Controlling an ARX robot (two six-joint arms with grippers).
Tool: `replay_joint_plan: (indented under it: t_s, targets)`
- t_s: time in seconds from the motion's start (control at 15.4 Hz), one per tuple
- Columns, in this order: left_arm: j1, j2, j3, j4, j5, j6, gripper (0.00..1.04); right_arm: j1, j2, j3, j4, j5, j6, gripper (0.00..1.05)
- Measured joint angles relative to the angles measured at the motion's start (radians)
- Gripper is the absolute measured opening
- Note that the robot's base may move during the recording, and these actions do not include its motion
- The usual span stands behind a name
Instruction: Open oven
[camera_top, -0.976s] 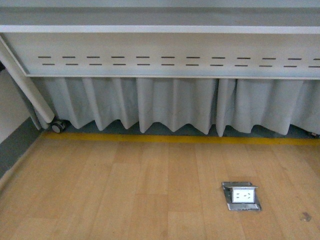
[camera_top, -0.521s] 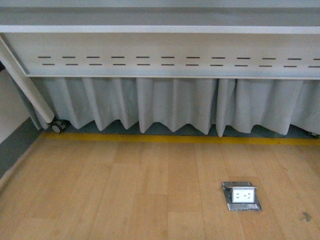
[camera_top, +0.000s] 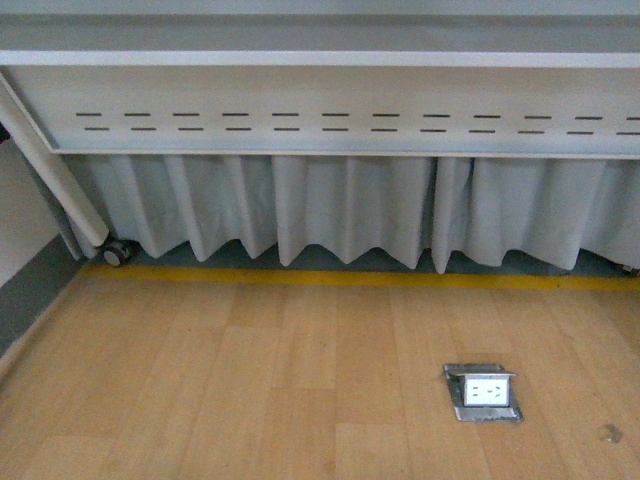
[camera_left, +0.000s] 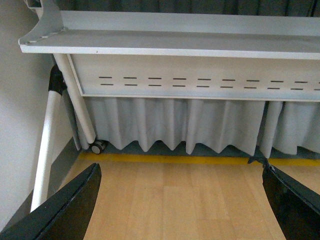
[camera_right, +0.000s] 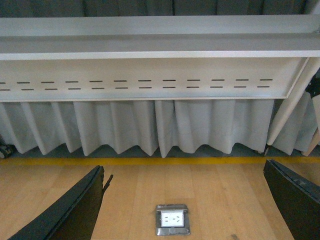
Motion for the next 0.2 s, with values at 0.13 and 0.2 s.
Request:
replay_joint_plan:
  t_s: [0.13, 0.2]
  targets:
    - [0.0, 0.0, 0.0, 0.0, 0.0, 0.0, 0.98, 0.0, 0.0, 0.0, 0.0, 0.0, 0.0, 0.98]
    - [0.0, 0.0, 0.0, 0.0, 0.0, 0.0, 0.98, 0.0, 0.0, 0.0, 0.0, 0.0, 0.0, 0.98]
